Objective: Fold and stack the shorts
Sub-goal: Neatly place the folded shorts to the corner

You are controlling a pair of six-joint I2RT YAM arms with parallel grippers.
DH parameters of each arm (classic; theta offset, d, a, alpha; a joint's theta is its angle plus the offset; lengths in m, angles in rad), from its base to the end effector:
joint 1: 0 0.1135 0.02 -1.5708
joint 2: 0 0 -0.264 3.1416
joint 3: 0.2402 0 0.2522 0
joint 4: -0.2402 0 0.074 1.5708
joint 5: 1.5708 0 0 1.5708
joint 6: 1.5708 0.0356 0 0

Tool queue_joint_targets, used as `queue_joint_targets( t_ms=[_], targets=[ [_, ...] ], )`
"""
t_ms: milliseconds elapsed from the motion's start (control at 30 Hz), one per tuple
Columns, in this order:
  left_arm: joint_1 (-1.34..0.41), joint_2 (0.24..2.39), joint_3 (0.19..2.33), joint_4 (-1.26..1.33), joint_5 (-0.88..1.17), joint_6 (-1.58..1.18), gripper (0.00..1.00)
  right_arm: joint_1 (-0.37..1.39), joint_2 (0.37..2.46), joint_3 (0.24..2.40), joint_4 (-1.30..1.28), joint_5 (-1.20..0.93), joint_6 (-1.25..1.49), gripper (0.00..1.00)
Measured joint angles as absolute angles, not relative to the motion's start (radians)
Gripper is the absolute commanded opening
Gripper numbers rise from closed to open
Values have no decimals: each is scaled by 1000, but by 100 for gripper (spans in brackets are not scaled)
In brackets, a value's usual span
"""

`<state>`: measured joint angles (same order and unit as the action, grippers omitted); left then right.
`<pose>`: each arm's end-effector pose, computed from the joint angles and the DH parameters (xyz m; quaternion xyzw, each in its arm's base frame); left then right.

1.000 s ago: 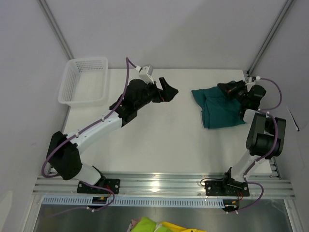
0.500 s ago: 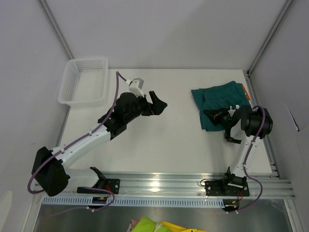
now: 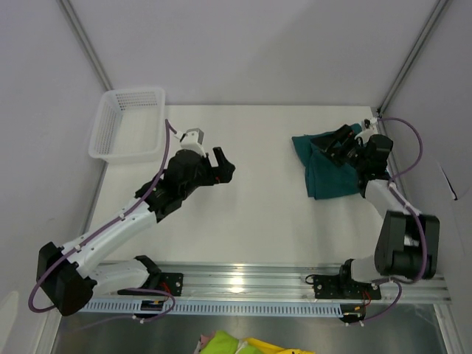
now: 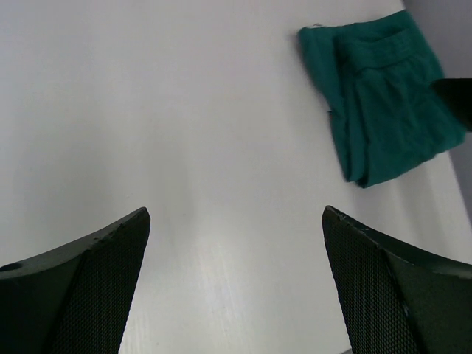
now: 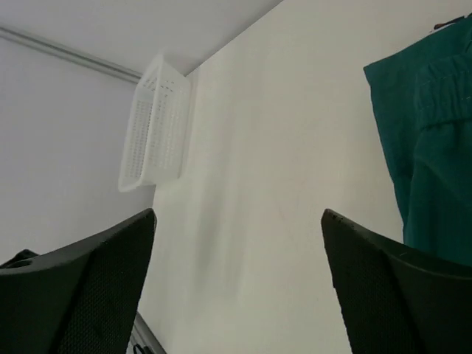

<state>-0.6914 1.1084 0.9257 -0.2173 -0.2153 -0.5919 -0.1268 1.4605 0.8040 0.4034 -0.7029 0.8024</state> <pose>0.2007 -0.1562 0.3219 -0.0181 0.8306 -0.2570 0.4937 0.3199 -0.0176 0.2486 0.1442 0.7581 0.4473 0.4521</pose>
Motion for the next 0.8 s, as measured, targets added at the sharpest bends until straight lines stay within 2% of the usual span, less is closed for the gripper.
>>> queue_joint_targets(
  t_ms=[200,433,667,800],
  targets=[
    [-691,1006,781,-301,-307,-583,99,25,1099,746,157,-485,513,99],
    [-691,742,591,-294,-390,-549,99,144,723,486,95,-264,349,99],
    [-691,466,379,-255,-482,-514,99,179,509,267,65,-173,290,100],
    [-691,340,277,-240,-521,-490,99,186,507,239,76,-159,279,99]
  ],
)
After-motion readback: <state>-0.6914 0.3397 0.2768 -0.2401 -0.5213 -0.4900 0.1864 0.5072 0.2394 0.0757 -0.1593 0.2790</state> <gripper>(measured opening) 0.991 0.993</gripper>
